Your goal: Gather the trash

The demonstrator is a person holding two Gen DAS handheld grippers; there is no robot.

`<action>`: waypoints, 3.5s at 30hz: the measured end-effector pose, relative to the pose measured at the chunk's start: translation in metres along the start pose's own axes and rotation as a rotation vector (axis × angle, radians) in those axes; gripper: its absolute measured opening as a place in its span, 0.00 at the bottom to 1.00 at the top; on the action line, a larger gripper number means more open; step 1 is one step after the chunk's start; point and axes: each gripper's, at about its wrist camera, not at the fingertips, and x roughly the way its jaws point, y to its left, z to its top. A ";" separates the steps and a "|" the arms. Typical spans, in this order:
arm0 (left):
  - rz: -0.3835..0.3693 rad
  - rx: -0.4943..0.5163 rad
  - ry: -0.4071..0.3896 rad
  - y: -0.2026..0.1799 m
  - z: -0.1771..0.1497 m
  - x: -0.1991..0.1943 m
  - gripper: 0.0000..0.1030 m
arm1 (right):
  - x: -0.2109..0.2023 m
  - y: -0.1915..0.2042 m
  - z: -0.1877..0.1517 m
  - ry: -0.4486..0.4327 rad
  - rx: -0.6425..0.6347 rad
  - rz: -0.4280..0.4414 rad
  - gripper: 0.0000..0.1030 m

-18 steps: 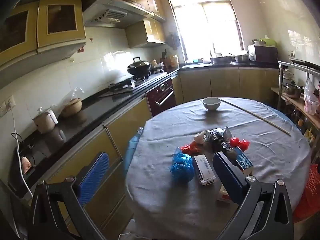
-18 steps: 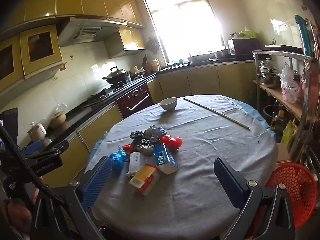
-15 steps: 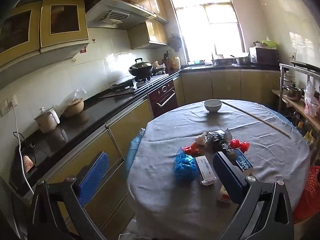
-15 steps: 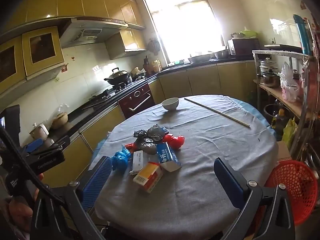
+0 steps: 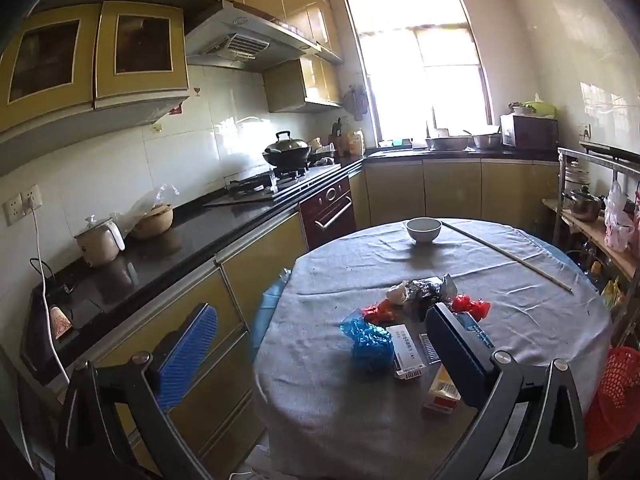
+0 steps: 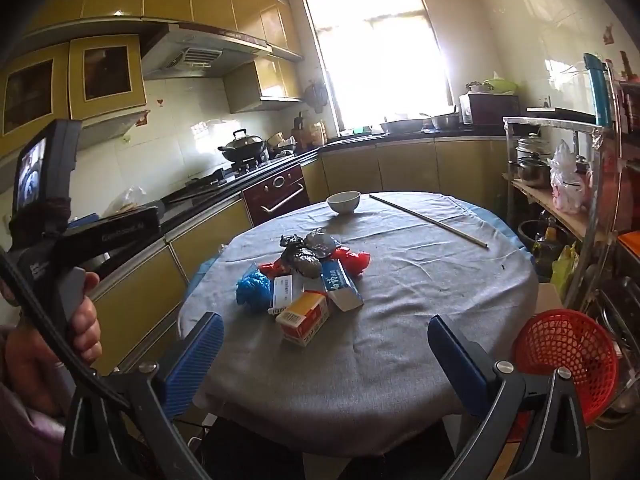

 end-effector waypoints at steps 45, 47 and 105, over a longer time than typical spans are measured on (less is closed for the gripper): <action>-0.016 -0.038 0.046 0.013 -0.012 0.018 1.00 | 0.062 0.006 0.056 0.048 -0.077 -0.081 1.00; -0.019 -0.041 0.049 0.014 -0.013 0.019 1.00 | 0.066 0.007 0.058 0.043 -0.086 -0.085 1.00; 0.049 -0.027 0.284 -0.002 -0.040 0.141 1.00 | 0.200 -0.020 0.059 0.217 -0.091 0.023 1.00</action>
